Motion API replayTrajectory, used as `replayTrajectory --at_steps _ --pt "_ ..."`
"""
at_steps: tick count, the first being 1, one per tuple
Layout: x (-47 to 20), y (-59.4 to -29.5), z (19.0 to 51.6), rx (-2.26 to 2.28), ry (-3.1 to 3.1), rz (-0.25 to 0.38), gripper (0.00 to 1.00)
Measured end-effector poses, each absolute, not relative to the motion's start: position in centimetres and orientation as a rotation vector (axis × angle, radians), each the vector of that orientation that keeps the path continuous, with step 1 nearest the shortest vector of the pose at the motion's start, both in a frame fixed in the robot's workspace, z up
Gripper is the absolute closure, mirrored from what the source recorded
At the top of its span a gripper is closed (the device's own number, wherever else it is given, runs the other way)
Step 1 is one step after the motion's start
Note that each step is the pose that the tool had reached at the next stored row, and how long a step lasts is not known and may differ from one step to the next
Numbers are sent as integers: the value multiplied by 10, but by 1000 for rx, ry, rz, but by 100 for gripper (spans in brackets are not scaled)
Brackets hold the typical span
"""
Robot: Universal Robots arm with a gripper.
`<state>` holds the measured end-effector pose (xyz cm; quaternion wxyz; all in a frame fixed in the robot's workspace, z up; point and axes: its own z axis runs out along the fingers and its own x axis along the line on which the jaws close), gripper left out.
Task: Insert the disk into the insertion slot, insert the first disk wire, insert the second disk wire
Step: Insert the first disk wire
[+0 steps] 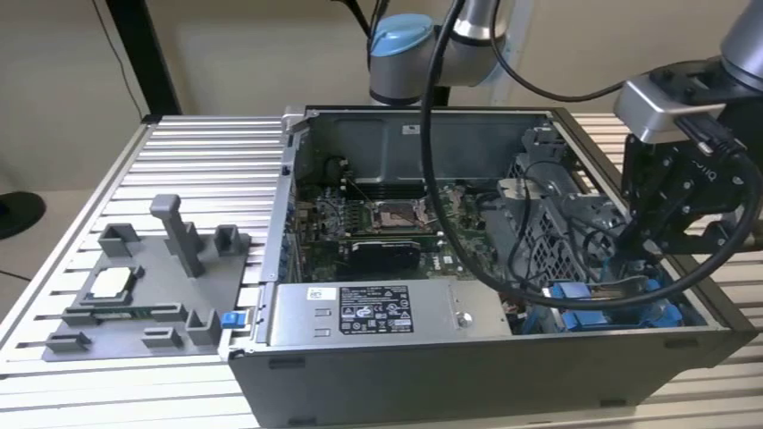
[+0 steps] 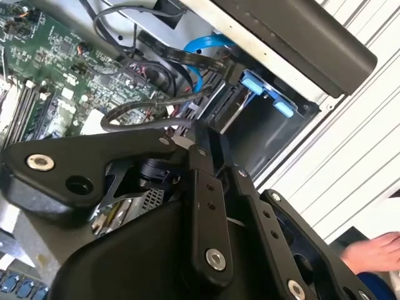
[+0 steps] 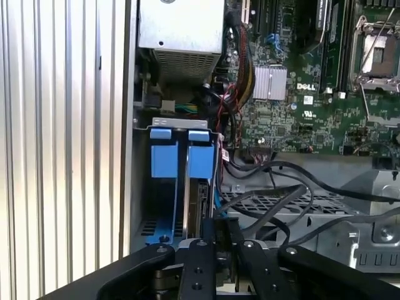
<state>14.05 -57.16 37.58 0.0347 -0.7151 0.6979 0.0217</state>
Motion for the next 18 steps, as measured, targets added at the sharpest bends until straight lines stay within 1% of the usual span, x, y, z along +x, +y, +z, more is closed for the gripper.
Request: replayTrajectory --at_steps 9,18 --pt "148 -572 360 -2194 2155 60 100" --pt "153 -572 353 -2146 2213 47 100"
